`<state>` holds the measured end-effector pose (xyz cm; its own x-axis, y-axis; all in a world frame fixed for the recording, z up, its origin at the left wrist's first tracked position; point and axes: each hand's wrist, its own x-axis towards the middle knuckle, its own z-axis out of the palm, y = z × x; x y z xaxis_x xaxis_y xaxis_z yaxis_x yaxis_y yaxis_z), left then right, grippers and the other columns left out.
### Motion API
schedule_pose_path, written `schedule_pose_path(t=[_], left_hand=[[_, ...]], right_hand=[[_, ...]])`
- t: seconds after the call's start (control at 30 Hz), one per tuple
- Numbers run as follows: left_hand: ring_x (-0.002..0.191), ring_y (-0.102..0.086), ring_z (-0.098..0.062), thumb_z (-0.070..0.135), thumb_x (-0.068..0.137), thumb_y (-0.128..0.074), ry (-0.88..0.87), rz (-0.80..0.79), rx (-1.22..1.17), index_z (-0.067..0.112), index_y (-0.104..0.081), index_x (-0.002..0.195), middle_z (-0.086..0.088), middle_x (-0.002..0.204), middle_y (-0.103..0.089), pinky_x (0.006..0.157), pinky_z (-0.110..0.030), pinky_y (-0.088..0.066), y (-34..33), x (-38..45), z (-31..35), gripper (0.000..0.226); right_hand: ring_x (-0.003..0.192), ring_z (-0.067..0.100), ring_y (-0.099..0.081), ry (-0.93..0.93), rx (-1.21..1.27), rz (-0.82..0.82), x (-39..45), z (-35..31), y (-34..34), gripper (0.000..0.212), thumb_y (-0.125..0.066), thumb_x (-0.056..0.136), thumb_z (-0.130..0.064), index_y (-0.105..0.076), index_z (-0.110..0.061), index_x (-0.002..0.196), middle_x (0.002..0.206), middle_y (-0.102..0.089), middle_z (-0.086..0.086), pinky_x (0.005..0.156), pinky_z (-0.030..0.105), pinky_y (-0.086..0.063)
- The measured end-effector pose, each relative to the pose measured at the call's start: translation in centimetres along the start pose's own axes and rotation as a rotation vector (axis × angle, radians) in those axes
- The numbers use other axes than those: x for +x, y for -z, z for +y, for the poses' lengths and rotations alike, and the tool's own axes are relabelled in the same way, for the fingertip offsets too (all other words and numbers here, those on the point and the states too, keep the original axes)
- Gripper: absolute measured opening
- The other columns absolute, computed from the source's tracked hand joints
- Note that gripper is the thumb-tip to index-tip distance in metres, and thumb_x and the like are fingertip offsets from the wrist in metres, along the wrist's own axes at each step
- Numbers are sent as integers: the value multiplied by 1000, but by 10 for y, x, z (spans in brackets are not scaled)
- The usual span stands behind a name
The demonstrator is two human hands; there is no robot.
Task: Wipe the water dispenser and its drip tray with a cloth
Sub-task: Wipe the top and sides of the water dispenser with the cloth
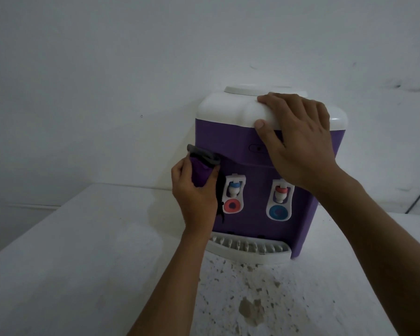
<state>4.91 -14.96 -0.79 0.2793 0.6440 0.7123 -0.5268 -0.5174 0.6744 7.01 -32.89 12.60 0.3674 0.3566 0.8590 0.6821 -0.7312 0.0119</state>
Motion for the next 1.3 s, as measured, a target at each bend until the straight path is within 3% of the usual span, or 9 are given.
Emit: schedule_pose_path(t=[0.13,0.33,0.5,0.67,1.03,1.3], left_hand=[[106,-67,-19,20,81,-92,-50,42,48,3,-73,124,-8,117,-65,93,-33,-60,-4,9,2,51],[116,-70,-17,23,90,-85,-73,-28,45,4,-68,135,-7,124,-74,99,-33,-58,2,-1,-8,52],[92,-71,-3,21,90,-85,5,-125,93,9,-71,131,4,103,-77,80,-16,-58,21,-31,-30,45],[85,-72,-7,19,87,-86,97,-236,157,6,-75,115,2,94,-76,78,-31,-64,42,-64,-52,32],[81,-73,-10,25,83,-90,256,-316,298,8,-78,105,0,89,-78,79,-35,-65,53,-71,-53,30],[81,-69,1,23,87,-87,50,-197,177,12,-76,105,6,91,-76,73,-19,-59,32,-25,-11,24]], right_hand=[[134,23,-43,0,8,6,-1,1,-1,48,-39,105,-50,-49,-25,146,145,-52,-2,118,40,-22],[134,23,-43,-1,23,17,-1,2,-4,48,-41,105,-49,-49,-25,145,143,-54,-2,118,40,-21],[134,25,-43,-8,26,10,0,2,-3,48,-41,105,-50,-50,-25,145,143,-53,-1,118,40,-21],[135,25,-43,-12,19,-2,0,1,-1,49,-40,105,-51,-49,-25,146,144,-53,-1,118,41,-22],[135,25,-43,-13,9,-19,0,0,1,49,-39,104,-51,-49,-25,145,144,-53,-1,118,41,-23],[134,24,-43,-10,14,0,1,0,0,48,-40,104,-50,-50,-25,144,144,-53,-1,117,40,-22]])
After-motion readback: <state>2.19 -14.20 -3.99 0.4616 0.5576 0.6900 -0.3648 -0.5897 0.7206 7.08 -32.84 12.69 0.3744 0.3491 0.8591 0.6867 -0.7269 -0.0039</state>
